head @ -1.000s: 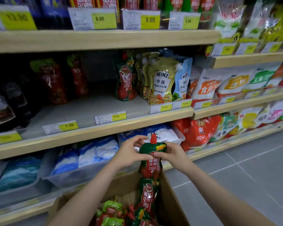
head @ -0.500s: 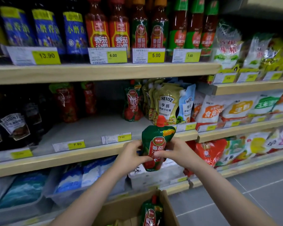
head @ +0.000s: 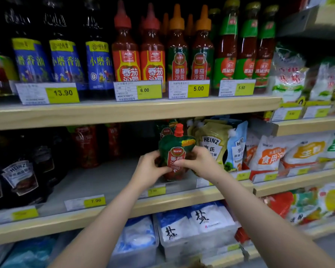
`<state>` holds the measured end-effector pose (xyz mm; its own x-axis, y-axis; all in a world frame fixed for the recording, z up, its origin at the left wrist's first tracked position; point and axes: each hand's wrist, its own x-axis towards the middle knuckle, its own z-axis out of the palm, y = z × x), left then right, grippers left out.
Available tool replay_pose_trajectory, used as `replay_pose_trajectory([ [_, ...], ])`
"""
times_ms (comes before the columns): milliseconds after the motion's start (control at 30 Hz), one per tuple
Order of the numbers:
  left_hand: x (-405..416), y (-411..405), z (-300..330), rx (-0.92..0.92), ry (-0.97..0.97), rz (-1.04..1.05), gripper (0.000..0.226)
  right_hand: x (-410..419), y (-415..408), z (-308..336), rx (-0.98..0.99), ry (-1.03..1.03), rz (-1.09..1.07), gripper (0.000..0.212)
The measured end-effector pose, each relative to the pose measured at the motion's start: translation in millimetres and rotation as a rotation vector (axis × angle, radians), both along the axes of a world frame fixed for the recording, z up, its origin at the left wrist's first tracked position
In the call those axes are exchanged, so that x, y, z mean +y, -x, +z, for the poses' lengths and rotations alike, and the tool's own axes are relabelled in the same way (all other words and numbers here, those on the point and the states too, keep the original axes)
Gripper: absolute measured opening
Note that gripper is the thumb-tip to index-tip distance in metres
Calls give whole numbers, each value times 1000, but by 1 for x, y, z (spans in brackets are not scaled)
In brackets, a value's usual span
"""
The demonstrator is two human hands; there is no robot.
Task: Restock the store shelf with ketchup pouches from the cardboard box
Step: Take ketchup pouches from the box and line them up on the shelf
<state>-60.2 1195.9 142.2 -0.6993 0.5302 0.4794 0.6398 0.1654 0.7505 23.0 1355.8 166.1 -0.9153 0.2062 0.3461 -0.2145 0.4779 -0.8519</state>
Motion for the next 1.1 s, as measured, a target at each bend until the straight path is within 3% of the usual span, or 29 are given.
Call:
replay_pose_trajectory([
  [333, 17, 24, -27, -228, 20, 19, 39, 6, 33, -26, -5, 147, -71, 19],
  [467, 14, 17, -28, -218, -21, 116, 48, -1, 24, -30, 9, 96, -153, 54],
  [533, 5, 11, -28, -142, -25, 119, 40, 0, 11, -33, 27, 55, -168, 58],
  [633, -9, 5, -30, 5, 136, 27, 20, 4, -9, -41, -13, -153, -114, 29],
  [700, -14, 4, -30, 71, 276, 4, 19, 4, -15, -44, -75, -341, -90, 16],
  [767, -14, 6, -27, 112, 381, 9, 28, 4, -12, -44, -133, -450, -101, 23],
  [933, -14, 21, -20, 162, 561, -29, 34, 0, 4, -42, -200, -499, -146, 32],
  [1100, -3, 38, -19, 138, 588, -34, 37, 4, 29, -40, -237, -481, -186, 36],
])
